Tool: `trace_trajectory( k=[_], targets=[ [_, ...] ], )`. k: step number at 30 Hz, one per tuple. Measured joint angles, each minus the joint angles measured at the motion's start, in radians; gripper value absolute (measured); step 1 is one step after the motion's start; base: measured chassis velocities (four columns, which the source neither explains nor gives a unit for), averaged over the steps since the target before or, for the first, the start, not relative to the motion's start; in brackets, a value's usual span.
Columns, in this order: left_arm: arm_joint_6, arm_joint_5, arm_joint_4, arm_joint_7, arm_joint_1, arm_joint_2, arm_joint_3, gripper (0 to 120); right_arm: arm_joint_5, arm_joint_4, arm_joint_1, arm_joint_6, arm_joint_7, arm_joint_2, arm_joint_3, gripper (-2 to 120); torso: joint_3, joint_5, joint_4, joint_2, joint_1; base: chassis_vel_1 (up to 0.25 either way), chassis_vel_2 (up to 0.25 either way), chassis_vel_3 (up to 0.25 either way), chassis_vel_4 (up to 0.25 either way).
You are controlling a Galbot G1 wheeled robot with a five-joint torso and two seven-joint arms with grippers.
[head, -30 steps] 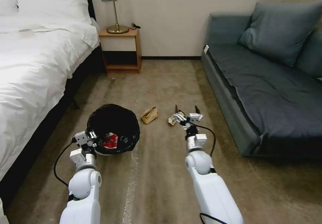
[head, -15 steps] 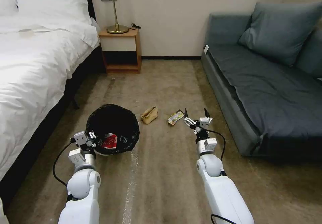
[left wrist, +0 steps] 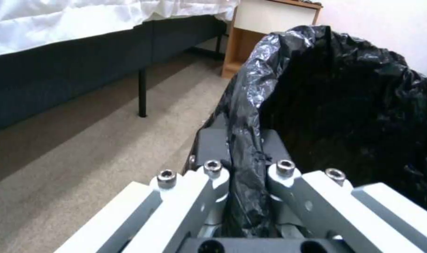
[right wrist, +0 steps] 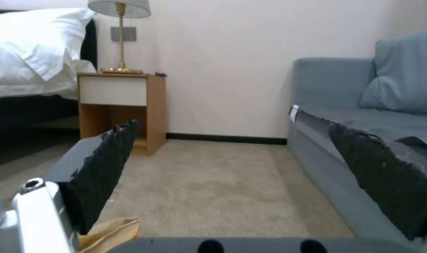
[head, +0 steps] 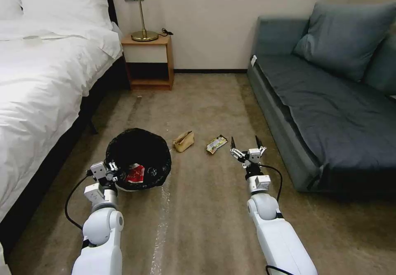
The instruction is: Pick up the trash bin, then pick up the garbage on the floor and place it into the trash bin.
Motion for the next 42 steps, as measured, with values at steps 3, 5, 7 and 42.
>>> trace_trajectory(
  k=[3,5,7,42],
  targets=[
    [-0.001,0.001,-0.001,0.000,0.000,0.000,0.000,4,-0.002,-0.004,0.002,0.003,-0.006,0.006,0.004,100,0.000,0.0000,0.0000,0.000,0.000,0.000,0.000,0.000,0.000],
    [-0.001,0.001,-0.001,0.000,0.001,0.000,0.000,4,-0.004,-0.005,0.003,0.004,-0.008,0.009,0.005,100,0.000,0.0000,0.0000,0.000,0.000,0.000,0.000,0.000,0.000],
    [-0.002,0.002,-0.002,-0.001,0.002,0.000,-0.001,4,-0.005,-0.008,0.006,0.005,-0.010,0.014,0.007,100,0.000,0.0000,0.0000,0.000,0.000,0.000,0.000,0.000,0.000],
    [-0.004,-0.001,-0.014,-0.001,0.006,0.002,-0.015,4,-0.010,-0.022,0.010,0.019,-0.053,0.032,0.045,100,0.000,0.0000,0.0001,0.000,0.000,0.000,0.000,0.000,0.000]
  ],
)
